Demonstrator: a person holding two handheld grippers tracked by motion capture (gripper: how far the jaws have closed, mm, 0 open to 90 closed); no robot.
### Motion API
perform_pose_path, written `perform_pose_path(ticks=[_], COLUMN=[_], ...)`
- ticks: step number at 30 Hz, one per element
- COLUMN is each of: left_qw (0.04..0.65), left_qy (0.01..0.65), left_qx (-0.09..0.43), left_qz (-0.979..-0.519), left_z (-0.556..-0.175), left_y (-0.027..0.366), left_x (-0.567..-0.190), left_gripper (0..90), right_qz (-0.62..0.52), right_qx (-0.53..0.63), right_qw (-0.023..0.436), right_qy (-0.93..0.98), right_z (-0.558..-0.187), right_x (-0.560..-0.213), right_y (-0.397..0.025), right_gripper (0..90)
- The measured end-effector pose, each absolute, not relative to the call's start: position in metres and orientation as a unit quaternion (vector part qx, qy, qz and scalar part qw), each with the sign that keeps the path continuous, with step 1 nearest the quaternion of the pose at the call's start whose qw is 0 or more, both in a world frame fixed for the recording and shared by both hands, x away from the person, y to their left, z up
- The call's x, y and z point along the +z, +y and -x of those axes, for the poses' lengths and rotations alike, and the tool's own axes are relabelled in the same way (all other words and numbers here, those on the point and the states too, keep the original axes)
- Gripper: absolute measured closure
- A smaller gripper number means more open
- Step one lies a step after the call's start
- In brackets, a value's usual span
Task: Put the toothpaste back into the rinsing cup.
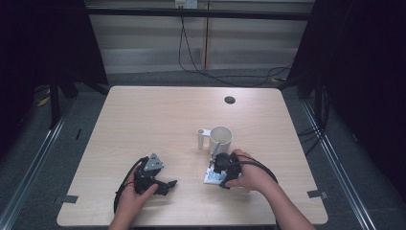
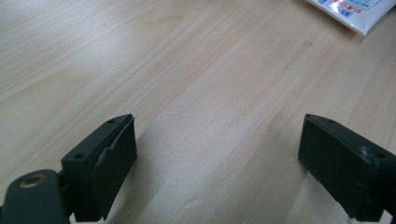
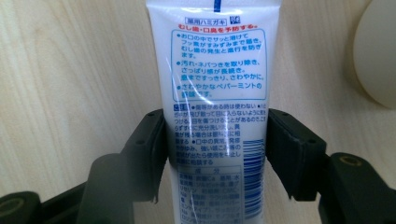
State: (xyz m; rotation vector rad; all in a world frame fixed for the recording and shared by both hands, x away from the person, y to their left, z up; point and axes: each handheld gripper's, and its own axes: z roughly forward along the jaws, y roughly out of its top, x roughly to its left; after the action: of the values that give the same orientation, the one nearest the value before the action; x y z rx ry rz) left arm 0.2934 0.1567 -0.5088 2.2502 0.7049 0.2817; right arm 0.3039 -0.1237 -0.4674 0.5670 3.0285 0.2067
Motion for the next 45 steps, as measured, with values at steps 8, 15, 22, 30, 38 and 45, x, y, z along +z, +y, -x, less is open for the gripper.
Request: perform_pose_path(ticks=[8,15,22,30,38,45], left_qw=[0.373,0.373,0.373,0.373,0.374,0.373], left_qy=[0.275,0.275,0.276,0.276,0.277,0.276], left_qx=[0.107,0.107,0.107,0.107,0.107,0.107], left_qz=[-0.880,-0.880,-0.879,-0.879,-0.879,-0.879], left_z=[-0.294,-0.295,-0.295,-0.295,-0.295,-0.295], left_y=[0.156,0.156,0.156,0.156,0.155,0.156], left_x=[-0.509,-0.509,-0.509,-0.509,-0.509,-0.509], left_gripper=[10.9,10.9,10.8,10.8,10.9,10.8], right_qz=[-0.195,-0.218,-0.216,-0.212,-0.213,-0.214], right_qx=[0.062,0.099,0.130,0.163,0.183,0.219], right_qw=[0.019,0.012,0.016,0.017,0.023,0.020], right_qy=[0.979,0.971,0.968,0.963,0.959,0.952], right_z=[-0.305,-0.304,-0.297,-0.292,-0.291,-0.289], right_x=[-0.467,-0.459,-0.458,-0.444,-0.435,-0.424], right_y=[-0.123,-0.135,-0.143,-0.156,-0.163,-0.171], right_gripper=[46.0,67.6,67.9,67.7,67.4,67.3])
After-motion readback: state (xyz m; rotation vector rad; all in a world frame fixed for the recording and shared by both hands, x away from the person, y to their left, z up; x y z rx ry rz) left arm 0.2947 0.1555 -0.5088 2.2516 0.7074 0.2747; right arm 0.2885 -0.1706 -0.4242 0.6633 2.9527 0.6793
